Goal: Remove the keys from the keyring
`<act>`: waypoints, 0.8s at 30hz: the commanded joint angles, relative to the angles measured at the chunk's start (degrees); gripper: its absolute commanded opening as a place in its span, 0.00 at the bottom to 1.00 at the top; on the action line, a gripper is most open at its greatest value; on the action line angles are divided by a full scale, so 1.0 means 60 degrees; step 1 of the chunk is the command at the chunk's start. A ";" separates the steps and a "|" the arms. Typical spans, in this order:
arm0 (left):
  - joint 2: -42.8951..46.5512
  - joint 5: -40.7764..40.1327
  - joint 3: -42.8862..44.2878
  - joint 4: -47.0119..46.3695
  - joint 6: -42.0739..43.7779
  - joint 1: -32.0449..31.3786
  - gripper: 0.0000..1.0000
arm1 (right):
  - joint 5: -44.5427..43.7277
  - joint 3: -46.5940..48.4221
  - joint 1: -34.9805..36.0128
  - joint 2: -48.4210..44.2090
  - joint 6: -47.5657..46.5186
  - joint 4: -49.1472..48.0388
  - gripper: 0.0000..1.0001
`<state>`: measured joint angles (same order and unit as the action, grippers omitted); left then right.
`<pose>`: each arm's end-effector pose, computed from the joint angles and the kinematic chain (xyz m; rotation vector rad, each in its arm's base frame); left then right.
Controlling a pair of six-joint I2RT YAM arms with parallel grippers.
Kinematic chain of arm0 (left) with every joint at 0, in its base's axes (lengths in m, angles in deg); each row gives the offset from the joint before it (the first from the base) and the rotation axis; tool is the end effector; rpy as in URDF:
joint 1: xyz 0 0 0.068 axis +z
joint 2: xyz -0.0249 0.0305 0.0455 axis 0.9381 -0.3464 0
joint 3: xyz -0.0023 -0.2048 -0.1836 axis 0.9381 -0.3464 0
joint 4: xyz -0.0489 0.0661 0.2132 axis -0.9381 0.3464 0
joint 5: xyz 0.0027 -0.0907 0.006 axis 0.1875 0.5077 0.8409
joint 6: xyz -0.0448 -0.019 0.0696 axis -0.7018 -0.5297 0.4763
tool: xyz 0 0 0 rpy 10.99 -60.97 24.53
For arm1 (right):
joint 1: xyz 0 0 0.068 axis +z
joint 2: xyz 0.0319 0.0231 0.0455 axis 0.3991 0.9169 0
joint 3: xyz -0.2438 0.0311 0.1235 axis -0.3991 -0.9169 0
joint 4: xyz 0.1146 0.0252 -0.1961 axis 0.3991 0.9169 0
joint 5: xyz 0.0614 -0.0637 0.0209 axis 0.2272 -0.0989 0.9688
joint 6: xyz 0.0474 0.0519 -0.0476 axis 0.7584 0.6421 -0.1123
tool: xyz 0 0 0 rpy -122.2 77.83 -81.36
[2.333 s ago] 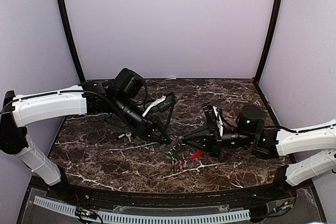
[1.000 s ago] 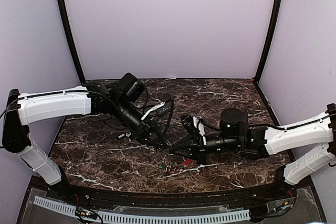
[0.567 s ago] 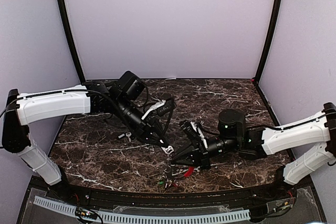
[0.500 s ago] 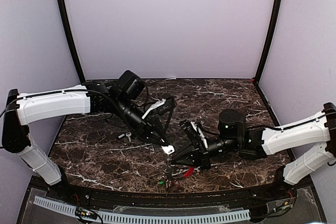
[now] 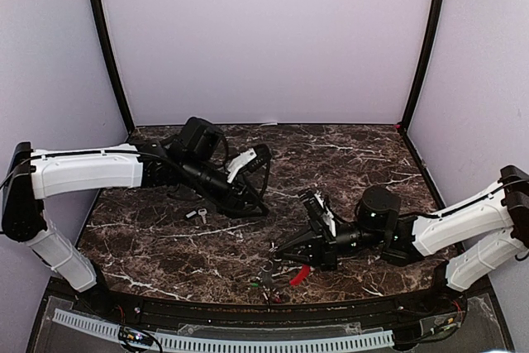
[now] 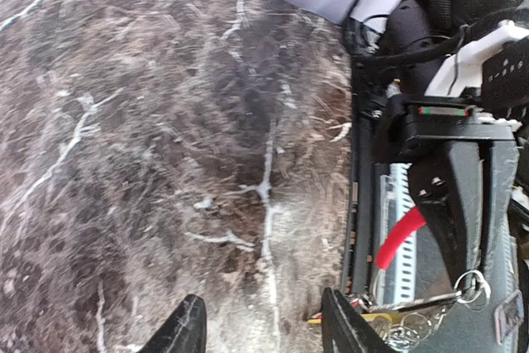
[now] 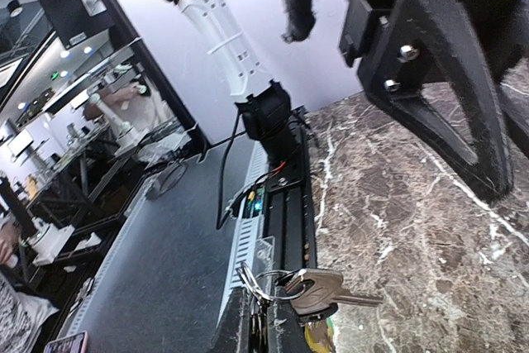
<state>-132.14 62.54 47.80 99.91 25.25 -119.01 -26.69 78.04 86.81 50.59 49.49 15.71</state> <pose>0.1889 -0.2838 0.2742 1.3093 1.9076 -1.0999 0.0837 0.2650 0.2379 -1.1172 1.5425 1.6469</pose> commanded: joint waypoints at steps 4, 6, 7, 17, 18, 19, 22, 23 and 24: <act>0.1769 -0.0632 -0.1246 -0.2306 -0.1956 -0.0005 0.49 | -0.1807 -0.0244 -0.0116 -0.0275 0.0429 -0.0893 0.00; 0.1735 -0.0032 -0.1273 -0.2335 -0.2542 -0.0005 0.37 | -0.2122 -0.0261 -0.0118 -0.0277 0.0460 -0.0824 0.00; 0.1670 0.0356 -0.1303 -0.2385 -0.2751 -0.0012 0.34 | -0.2233 -0.0258 -0.0118 -0.0277 0.0464 -0.0782 0.00; 0.1078 0.1588 -0.1105 -0.1675 -0.2370 -0.0746 0.38 | -0.2477 -0.0185 -0.0118 -0.0286 0.0425 -0.0697 0.00; 0.1061 0.1580 -0.1060 -0.1559 -0.2281 -0.0839 0.40 | -0.2494 -0.0197 -0.0118 -0.0298 0.0421 -0.0662 0.00; 0.1039 0.1623 -0.1071 -0.1531 -0.2238 -0.0908 0.42 | -0.2501 -0.0202 -0.0125 -0.0318 0.0410 -0.0646 0.00; 0.0987 0.1540 -0.1041 -0.1362 -0.2088 -0.1025 0.44 | -0.2481 -0.0195 -0.0118 -0.0335 0.0356 -0.0607 0.00; 0.0965 0.1462 -0.1032 -0.1270 -0.2027 -0.1030 0.44 | -0.2485 -0.0193 -0.0118 -0.0337 0.0347 -0.0595 0.00; 0.0942 0.1405 -0.1031 -0.1199 -0.1992 -0.1030 0.44 | -0.2478 -0.0178 -0.0118 -0.0328 0.0347 -0.0592 0.00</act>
<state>-126.43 71.02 39.69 89.77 10.82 -125.11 -40.98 76.79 86.33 49.84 51.77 15.01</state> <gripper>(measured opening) 0.435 0.058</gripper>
